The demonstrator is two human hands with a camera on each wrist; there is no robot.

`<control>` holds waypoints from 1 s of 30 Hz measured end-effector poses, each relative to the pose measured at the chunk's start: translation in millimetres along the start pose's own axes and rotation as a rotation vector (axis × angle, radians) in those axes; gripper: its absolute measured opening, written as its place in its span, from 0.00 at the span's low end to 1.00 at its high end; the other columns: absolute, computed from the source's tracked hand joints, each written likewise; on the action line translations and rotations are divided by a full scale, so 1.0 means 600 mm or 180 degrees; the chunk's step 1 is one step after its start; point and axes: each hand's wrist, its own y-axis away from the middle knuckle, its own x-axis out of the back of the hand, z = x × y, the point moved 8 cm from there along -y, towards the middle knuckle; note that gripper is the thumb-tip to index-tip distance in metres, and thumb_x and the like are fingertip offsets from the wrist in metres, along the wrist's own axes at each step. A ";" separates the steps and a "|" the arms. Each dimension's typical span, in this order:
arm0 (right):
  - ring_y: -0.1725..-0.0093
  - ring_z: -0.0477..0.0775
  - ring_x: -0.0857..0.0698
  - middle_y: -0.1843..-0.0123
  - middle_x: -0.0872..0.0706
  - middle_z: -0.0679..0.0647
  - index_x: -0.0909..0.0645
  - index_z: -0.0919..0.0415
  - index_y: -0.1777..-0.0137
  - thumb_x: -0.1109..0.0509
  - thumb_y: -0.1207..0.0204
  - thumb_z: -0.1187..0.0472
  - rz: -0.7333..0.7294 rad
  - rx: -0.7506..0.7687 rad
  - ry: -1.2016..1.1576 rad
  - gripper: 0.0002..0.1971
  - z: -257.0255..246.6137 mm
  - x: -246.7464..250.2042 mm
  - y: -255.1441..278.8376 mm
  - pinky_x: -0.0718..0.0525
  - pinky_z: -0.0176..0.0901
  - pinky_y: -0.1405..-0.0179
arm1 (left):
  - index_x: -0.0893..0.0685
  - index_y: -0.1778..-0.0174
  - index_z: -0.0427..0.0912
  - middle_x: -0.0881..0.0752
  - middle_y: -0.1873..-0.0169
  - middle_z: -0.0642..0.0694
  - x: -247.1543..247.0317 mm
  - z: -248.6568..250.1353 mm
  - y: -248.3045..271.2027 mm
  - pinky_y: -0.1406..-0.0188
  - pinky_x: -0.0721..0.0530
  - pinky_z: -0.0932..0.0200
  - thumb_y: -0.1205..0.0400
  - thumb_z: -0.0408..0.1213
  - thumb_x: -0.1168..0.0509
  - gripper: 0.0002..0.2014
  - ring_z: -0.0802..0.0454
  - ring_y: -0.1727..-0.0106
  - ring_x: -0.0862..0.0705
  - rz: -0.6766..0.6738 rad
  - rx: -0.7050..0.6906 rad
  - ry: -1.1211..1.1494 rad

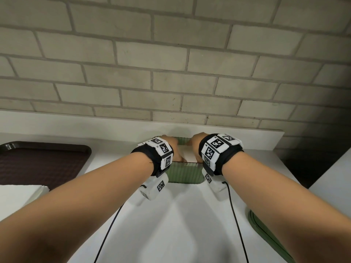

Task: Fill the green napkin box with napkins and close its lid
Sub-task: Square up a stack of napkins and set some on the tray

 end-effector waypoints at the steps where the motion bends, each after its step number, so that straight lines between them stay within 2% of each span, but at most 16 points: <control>1: 0.53 0.62 0.13 0.53 0.17 0.52 0.19 0.51 0.43 0.16 0.63 0.53 0.0095 0.0072 0.0137 0.40 -0.008 0.007 0.024 0.15 0.65 0.51 | 0.26 0.27 0.42 0.21 0.31 0.43 -0.006 0.004 -0.001 0.35 0.24 0.54 0.23 0.59 0.35 0.33 0.44 0.31 0.22 -0.0073 -0.0039 -0.0037; 2: 0.56 0.62 0.13 0.60 0.18 0.53 0.17 0.55 0.51 0.18 0.54 0.56 0.0061 0.0155 0.0283 0.27 -0.018 0.009 0.063 0.14 0.63 0.51 | 0.27 0.26 0.42 0.22 0.30 0.42 -0.013 0.006 -0.003 0.33 0.25 0.53 0.22 0.60 0.37 0.34 0.43 0.30 0.23 -0.0134 -0.0075 -0.0091; 4: 0.56 0.62 0.12 0.67 0.21 0.54 0.19 0.59 0.63 0.20 0.47 0.59 0.0082 0.0215 0.0376 0.14 -0.031 0.015 0.096 0.14 0.63 0.49 | 0.27 0.26 0.43 0.21 0.30 0.43 -0.024 0.008 -0.010 0.34 0.24 0.53 0.22 0.62 0.39 0.34 0.44 0.31 0.22 -0.0205 -0.0119 -0.0190; 7: 0.53 0.67 0.13 0.66 0.22 0.57 0.25 0.57 0.70 0.21 0.49 0.60 0.0046 0.0122 0.0484 0.14 -0.029 0.009 0.082 0.16 0.67 0.49 | 0.27 0.26 0.45 0.20 0.32 0.44 -0.033 0.003 -0.020 0.36 0.23 0.54 0.25 0.66 0.39 0.36 0.44 0.33 0.21 -0.0211 -0.0084 -0.0201; 8: 0.52 0.68 0.13 0.65 0.21 0.57 0.25 0.57 0.68 0.22 0.49 0.59 0.0084 0.0094 0.0361 0.14 -0.025 0.003 0.030 0.17 0.67 0.48 | 0.27 0.26 0.45 0.19 0.33 0.44 -0.035 -0.001 -0.022 0.36 0.23 0.54 0.25 0.67 0.39 0.37 0.44 0.33 0.21 -0.0216 -0.0055 -0.0191; 10: 0.50 0.68 0.14 0.57 0.17 0.58 0.19 0.57 0.58 0.23 0.46 0.57 0.0181 0.0194 0.0254 0.16 -0.029 0.007 0.035 0.16 0.65 0.47 | 0.26 0.27 0.44 0.18 0.34 0.44 -0.038 -0.007 -0.025 0.37 0.23 0.54 0.26 0.67 0.39 0.37 0.44 0.34 0.20 -0.0236 -0.0025 -0.0193; 12: 0.43 0.67 0.15 0.44 0.15 0.59 0.18 0.56 0.42 0.23 0.38 0.56 0.0411 0.0255 -0.0097 0.22 -0.025 0.019 0.125 0.16 0.60 0.43 | 0.23 0.30 0.44 0.17 0.37 0.44 -0.037 -0.008 -0.025 0.42 0.22 0.54 0.26 0.67 0.39 0.36 0.44 0.37 0.19 -0.0197 -0.0020 -0.0263; 14: 0.38 0.62 0.17 0.39 0.17 0.59 0.20 0.62 0.36 0.30 0.25 0.60 0.0693 0.0322 -0.0480 0.18 -0.016 0.038 0.197 0.17 0.52 0.39 | 0.21 0.34 0.42 0.18 0.40 0.42 -0.021 -0.011 -0.018 0.47 0.22 0.55 0.25 0.66 0.39 0.34 0.43 0.40 0.19 -0.0029 -0.0004 -0.0391; 15: 0.42 0.60 0.16 0.42 0.16 0.59 0.19 0.65 0.41 0.34 0.22 0.62 0.0765 0.0331 -0.0478 0.13 -0.008 0.045 0.218 0.18 0.48 0.41 | 0.22 0.35 0.41 0.20 0.40 0.41 -0.009 -0.013 -0.011 0.48 0.22 0.55 0.24 0.65 0.39 0.32 0.42 0.41 0.20 0.0105 -0.0006 -0.0405; 16: 0.52 0.56 0.16 0.51 0.17 0.58 0.20 0.68 0.51 0.36 0.21 0.63 0.0768 0.0340 -0.0375 0.07 -0.002 0.047 0.235 0.19 0.44 0.47 | 0.21 0.37 0.39 0.21 0.40 0.39 0.003 -0.014 -0.005 0.50 0.22 0.55 0.22 0.62 0.39 0.30 0.42 0.42 0.19 0.0217 -0.0046 -0.0370; 18: 0.70 0.50 0.27 0.67 0.26 0.54 0.30 0.65 0.70 0.41 0.19 0.66 0.1081 0.0290 -0.0563 0.16 0.013 0.060 0.247 0.26 0.41 0.58 | 0.19 0.49 0.36 0.17 0.48 0.39 0.016 -0.014 0.008 0.53 0.22 0.55 0.18 0.58 0.43 0.24 0.41 0.49 0.17 0.0301 -0.0217 -0.0372; 20: 0.72 0.50 0.30 0.72 0.31 0.53 0.35 0.62 0.74 0.42 0.20 0.67 0.1209 0.0403 -0.0566 0.18 0.019 0.056 0.260 0.28 0.40 0.63 | 0.24 0.67 0.38 0.19 0.65 0.42 0.012 -0.017 0.024 0.55 0.22 0.54 0.16 0.57 0.48 0.26 0.43 0.58 0.20 0.0192 -0.0323 -0.0498; 22: 0.66 0.55 0.26 0.72 0.31 0.52 0.35 0.60 0.74 0.42 0.20 0.64 0.1299 0.0516 -0.0500 0.19 0.020 0.036 0.275 0.27 0.41 0.56 | 0.30 0.73 0.42 0.26 0.73 0.47 0.003 -0.022 0.038 0.57 0.24 0.55 0.15 0.58 0.52 0.27 0.46 0.62 0.23 0.0111 -0.0346 -0.0656; 24: 0.60 0.57 0.27 0.71 0.31 0.51 0.35 0.58 0.74 0.44 0.19 0.60 0.1371 0.0674 -0.0395 0.19 0.014 0.020 0.286 0.30 0.48 0.43 | 0.31 0.73 0.44 0.27 0.74 0.49 -0.001 -0.026 0.051 0.56 0.26 0.55 0.15 0.61 0.56 0.28 0.47 0.63 0.24 0.0174 -0.0382 -0.0863; 27: 0.62 0.57 0.28 0.72 0.31 0.52 0.35 0.59 0.75 0.49 0.18 0.58 0.1502 0.0694 -0.0358 0.21 0.011 0.010 0.290 0.33 0.51 0.36 | 0.26 0.69 0.43 0.26 0.75 0.51 -0.011 -0.032 0.059 0.45 0.30 0.50 0.16 0.62 0.61 0.31 0.49 0.63 0.24 0.0219 -0.0482 -0.1064; 30: 0.66 0.53 0.28 0.73 0.30 0.52 0.35 0.58 0.75 0.51 0.18 0.57 0.1466 0.0765 -0.0398 0.22 0.010 -0.002 0.289 0.37 0.54 0.28 | 0.22 0.67 0.43 0.26 0.76 0.51 -0.017 -0.040 0.062 0.40 0.33 0.49 0.17 0.64 0.63 0.34 0.49 0.63 0.24 0.0252 -0.0529 -0.1190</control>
